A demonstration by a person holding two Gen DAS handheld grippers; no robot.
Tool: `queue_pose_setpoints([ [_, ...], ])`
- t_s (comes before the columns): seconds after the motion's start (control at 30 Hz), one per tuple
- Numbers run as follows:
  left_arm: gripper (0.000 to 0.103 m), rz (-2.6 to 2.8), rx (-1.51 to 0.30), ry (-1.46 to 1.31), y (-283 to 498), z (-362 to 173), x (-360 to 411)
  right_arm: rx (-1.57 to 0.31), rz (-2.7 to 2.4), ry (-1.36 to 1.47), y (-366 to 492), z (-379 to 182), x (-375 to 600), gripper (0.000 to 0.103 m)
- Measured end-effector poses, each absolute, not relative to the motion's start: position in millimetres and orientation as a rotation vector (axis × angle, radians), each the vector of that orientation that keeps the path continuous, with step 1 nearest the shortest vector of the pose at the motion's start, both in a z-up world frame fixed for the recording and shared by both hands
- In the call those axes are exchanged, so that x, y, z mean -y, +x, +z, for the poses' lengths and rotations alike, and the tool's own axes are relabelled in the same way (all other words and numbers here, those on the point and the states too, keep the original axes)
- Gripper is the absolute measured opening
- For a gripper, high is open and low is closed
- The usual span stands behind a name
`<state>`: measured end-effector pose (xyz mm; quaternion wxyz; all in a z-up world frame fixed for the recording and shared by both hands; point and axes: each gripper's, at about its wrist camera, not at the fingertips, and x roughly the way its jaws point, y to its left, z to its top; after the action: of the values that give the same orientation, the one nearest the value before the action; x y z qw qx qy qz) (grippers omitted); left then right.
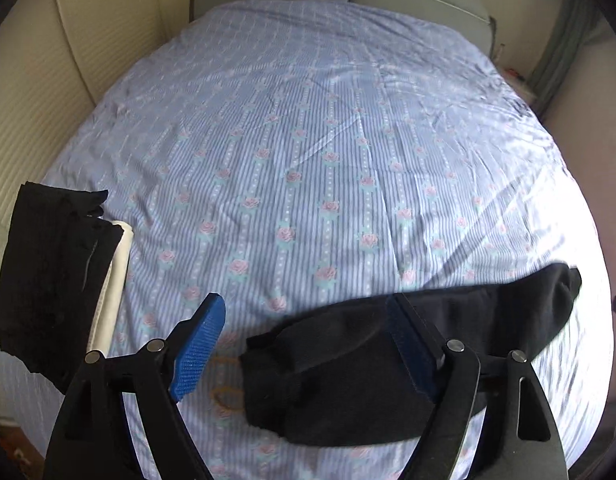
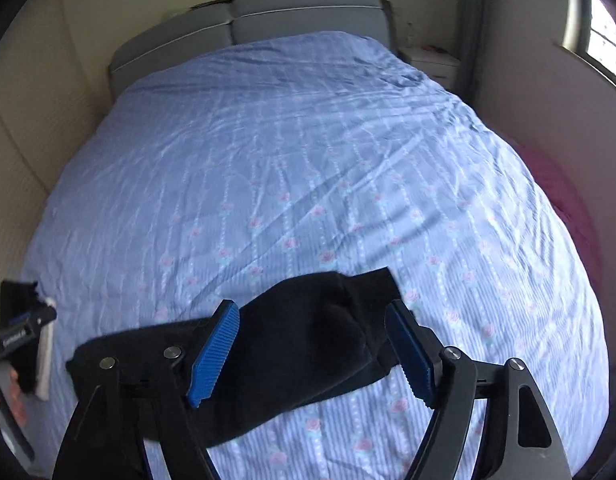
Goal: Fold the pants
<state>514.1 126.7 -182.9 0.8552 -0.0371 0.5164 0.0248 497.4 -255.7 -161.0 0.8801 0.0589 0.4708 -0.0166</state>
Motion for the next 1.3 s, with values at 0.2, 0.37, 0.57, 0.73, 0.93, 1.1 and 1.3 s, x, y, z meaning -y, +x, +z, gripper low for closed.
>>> queue_pose_setpoints([
  [0.2, 0.084, -0.018, -1.170, -0.004, 484, -222, -144, -1.169, 0.148, 0.112, 440, -223, 200, 0.076],
  [0.37, 0.084, -0.068, -1.233, 0.000, 502, -250, -147, -1.317, 0.147, 0.218, 411, -271, 182, 0.076],
  [0.57, 0.050, -0.018, -1.281, 0.144, 527, -288, -132, -1.355, 0.101, 0.260, 403, -289, 178, 0.076],
  [0.73, 0.019, -0.022, -1.261, 0.151, 536, -284, -119, -1.358, 0.109, 0.305, 410, -292, 180, 0.075],
  [0.93, 0.019, -0.013, -1.236, 0.086, 554, -278, -132, -1.362, 0.112, 0.293, 418, -294, 175, 0.074],
  [1.1, 0.024, 0.026, -1.264, 0.070, 557, -296, -146, -1.357, 0.164, 0.277, 432, -295, 167, 0.072],
  [1.3, 0.066, 0.076, -1.266, 0.138, 548, -287, -151, -1.374, 0.282, 0.249, 447, -304, 148, 0.070],
])
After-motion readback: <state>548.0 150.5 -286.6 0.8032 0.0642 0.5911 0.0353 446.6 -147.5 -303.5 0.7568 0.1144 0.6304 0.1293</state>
